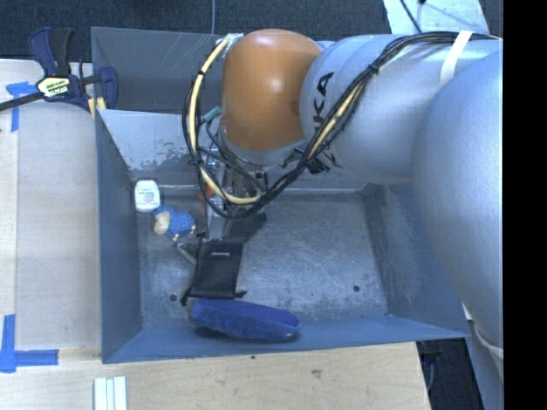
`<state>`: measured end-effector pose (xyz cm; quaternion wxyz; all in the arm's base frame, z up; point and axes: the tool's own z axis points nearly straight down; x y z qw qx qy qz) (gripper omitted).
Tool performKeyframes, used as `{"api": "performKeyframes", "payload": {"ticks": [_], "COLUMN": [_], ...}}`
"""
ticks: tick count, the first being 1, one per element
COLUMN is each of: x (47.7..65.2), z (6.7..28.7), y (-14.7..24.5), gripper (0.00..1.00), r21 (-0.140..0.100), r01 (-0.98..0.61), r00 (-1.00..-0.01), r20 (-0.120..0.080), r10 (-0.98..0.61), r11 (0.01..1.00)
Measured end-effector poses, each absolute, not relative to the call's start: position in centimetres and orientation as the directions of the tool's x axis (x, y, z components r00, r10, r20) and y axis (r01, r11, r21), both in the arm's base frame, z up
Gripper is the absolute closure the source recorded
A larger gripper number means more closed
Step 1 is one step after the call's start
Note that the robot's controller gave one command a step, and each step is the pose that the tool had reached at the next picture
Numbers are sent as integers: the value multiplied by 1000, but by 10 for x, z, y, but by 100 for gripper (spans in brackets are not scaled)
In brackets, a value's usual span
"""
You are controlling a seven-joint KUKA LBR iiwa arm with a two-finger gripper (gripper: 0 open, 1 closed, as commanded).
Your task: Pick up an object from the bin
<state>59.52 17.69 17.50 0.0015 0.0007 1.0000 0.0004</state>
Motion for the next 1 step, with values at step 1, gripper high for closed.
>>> {"api": "performKeyframes", "payload": {"ticks": [1], "x": [605], "z": [92], "y": [137], "gripper": [0], "r21": [9], "r01": [17], "r00": [-1000], "r20": [-15], "r10": [17], "r11": [1000]}}
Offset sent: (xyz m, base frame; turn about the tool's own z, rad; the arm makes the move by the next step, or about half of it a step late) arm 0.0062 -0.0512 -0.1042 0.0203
